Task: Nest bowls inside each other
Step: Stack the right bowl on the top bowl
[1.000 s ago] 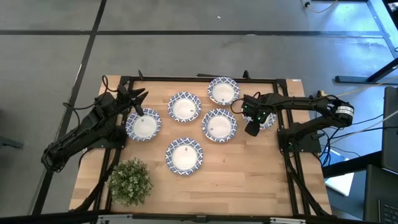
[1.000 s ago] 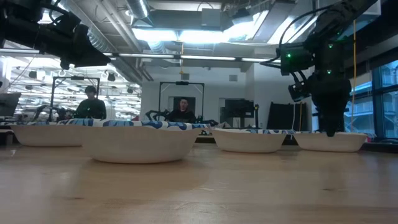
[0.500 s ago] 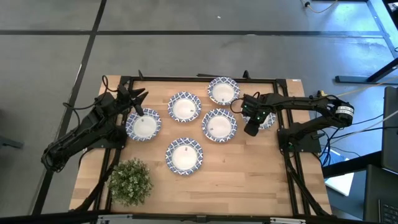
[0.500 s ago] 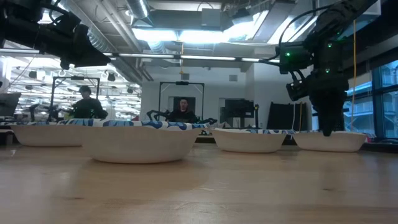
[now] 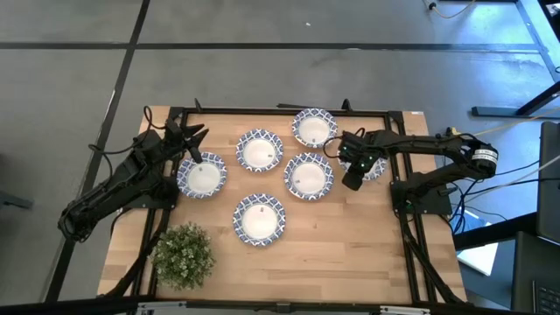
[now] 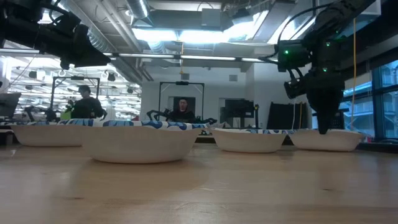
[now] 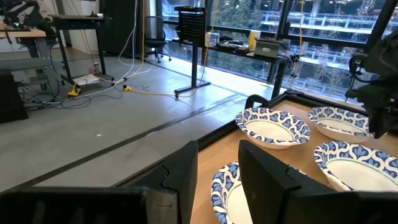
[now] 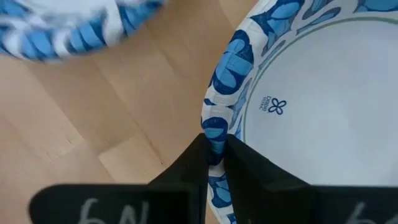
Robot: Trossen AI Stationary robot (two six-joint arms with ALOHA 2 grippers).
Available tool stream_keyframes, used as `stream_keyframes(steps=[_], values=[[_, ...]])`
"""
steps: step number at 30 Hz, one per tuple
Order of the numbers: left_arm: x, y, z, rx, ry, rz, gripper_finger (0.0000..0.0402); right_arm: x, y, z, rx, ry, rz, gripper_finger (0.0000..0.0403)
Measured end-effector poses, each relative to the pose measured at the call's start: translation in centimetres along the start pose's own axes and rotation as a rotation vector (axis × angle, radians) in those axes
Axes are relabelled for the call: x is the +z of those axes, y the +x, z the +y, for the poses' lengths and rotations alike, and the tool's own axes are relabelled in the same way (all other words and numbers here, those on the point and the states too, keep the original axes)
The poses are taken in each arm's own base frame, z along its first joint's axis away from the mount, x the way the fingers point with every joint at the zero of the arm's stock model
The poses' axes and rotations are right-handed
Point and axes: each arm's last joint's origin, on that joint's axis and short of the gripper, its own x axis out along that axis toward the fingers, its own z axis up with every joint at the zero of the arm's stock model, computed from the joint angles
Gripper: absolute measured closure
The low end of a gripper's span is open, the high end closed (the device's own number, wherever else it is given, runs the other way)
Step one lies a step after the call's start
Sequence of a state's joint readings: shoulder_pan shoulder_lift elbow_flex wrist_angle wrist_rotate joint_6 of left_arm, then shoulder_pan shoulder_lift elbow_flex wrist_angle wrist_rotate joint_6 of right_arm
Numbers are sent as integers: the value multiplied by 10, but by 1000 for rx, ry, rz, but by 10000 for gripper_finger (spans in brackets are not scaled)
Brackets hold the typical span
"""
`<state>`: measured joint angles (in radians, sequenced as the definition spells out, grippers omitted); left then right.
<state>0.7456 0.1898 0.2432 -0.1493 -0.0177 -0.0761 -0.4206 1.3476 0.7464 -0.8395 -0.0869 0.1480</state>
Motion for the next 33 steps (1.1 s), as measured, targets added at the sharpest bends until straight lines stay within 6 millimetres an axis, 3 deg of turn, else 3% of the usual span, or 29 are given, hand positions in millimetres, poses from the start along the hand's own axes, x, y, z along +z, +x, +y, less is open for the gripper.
stream_keyframes(steps=[23,27,33], values=[[0,0,0,0,0,0,291,54,-92,8,-160,-117,-299,355],[0,0,0,0,0,0,291,66,-98,5,-164,-107,-332,355],[0,0,0,0,0,0,291,90,-84,5,-180,-175,-276,355]])
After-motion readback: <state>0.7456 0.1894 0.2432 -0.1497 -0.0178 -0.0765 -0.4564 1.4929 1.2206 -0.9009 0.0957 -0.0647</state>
